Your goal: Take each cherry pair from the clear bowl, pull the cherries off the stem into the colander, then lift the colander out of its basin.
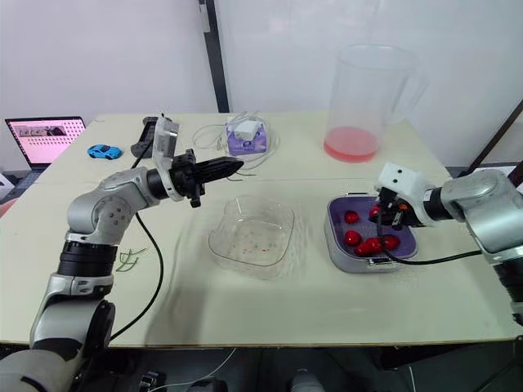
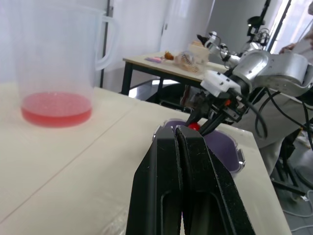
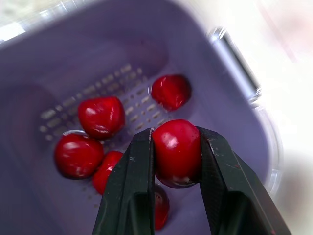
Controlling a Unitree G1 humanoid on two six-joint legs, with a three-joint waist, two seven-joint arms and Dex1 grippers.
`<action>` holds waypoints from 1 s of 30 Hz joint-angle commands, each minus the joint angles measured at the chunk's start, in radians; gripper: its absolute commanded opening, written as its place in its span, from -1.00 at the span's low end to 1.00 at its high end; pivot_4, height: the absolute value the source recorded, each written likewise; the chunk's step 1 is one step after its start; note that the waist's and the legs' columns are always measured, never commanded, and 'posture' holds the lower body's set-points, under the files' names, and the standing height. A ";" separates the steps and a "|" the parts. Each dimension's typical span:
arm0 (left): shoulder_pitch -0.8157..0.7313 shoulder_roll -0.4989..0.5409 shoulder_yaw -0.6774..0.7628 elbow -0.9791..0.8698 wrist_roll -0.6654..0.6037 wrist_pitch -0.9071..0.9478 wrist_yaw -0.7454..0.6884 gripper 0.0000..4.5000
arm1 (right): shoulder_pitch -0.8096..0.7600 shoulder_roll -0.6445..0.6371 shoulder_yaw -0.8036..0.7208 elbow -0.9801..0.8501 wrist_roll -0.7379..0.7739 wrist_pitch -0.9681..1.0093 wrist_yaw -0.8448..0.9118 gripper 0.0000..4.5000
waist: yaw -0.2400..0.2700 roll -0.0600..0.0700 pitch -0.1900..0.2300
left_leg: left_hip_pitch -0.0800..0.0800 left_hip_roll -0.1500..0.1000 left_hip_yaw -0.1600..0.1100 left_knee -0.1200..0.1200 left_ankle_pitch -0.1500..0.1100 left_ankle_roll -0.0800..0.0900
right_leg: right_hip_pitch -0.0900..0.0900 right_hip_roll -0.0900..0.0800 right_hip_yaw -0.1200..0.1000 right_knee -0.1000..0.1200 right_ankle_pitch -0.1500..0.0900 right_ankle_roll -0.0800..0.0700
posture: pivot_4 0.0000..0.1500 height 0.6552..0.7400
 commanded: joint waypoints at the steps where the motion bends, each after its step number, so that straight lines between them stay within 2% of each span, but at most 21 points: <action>1: 0.000 0.018 0.036 -0.055 -0.017 -0.004 0.013 -1.00 | -0.018 0.006 -0.013 0.003 -0.033 -0.020 0.008 -0.23 | 0.006 0.000 0.000 | 0.000 0.000 0.000 0.000 0.000 0.000 | 0.000 0.000 0.000 0.000 0.000 0.000 | 1.00 0.84; 3: 0.006 0.022 0.038 -0.064 -0.021 0.000 0.018 -1.00 | -0.028 0.009 -0.016 0.004 -0.036 -0.015 0.020 0.08 | 0.012 0.000 0.000 | 0.000 0.000 0.000 0.000 0.000 0.000 | 0.000 0.000 0.000 0.000 0.000 0.000 | 1.00 0.84; 7: 0.015 0.032 0.045 -0.077 -0.027 0.009 0.026 -1.00 | -0.070 -0.024 -0.033 0.005 -0.055 -0.027 0.053 0.95 | 0.013 0.000 0.000 | 0.000 0.000 0.000 0.000 0.000 0.000 | 0.000 0.000 0.000 0.000 0.000 0.000 | 1.00 0.84; 13: 0.031 0.057 0.077 -0.103 -0.042 0.038 0.057 -1.00 | -0.235 -0.074 -0.120 -0.012 0.035 0.032 0.171 0.98 | 0.011 0.001 0.001 | 0.000 0.000 0.000 0.000 0.000 0.000 | 0.000 0.000 0.000 0.000 0.000 0.000 | 1.00 0.84; 17: 0.078 0.114 0.122 -0.144 -0.057 0.071 0.084 -1.00 | -0.359 0.042 -0.239 -0.101 0.305 0.238 0.249 0.98 | -0.003 0.001 0.001 | 0.001 0.001 0.000 -0.001 0.000 0.000 | 0.000 0.001 0.000 0.000 0.000 0.000 | 1.00 0.84; 21: 0.171 0.204 0.155 -0.176 -0.037 0.094 0.111 -1.00 | -0.338 0.084 -0.242 -0.284 0.472 0.351 0.296 0.98 | 0.002 0.001 0.001 | 0.000 0.001 -0.001 -0.001 0.000 0.001 | 0.000 0.001 -0.001 0.000 0.000 0.000 | 1.00 0.84; 23: 0.226 0.238 0.168 -0.193 -0.031 0.103 0.126 -1.00 | -0.333 0.105 -0.245 -0.343 0.520 0.375 0.283 0.98 | 0.009 0.002 0.001 | 0.000 0.001 -0.001 -0.001 -0.001 0.002 | 0.000 0.000 -0.001 0.000 0.000 0.000 | 1.00 0.84; 27: 0.483 0.314 0.291 -0.236 -0.009 0.119 0.179 -1.00 | -0.355 0.228 -0.203 -0.402 0.567 0.401 0.194 0.98 | 0.007 0.001 0.001 | 0.001 0.001 -0.001 0.000 -0.001 0.001 | 0.000 0.000 0.000 0.000 0.000 0.000 | 1.00 0.84; 30: 0.612 0.316 0.377 -0.241 -0.037 0.140 0.218 -1.00 | -0.333 0.241 -0.170 -0.413 0.552 0.378 0.184 0.98 | 0.015 0.001 0.001 | 0.000 0.001 -0.001 -0.002 -0.001 0.002 | -0.002 0.000 -0.001 0.001 0.000 0.000 | 1.00 0.84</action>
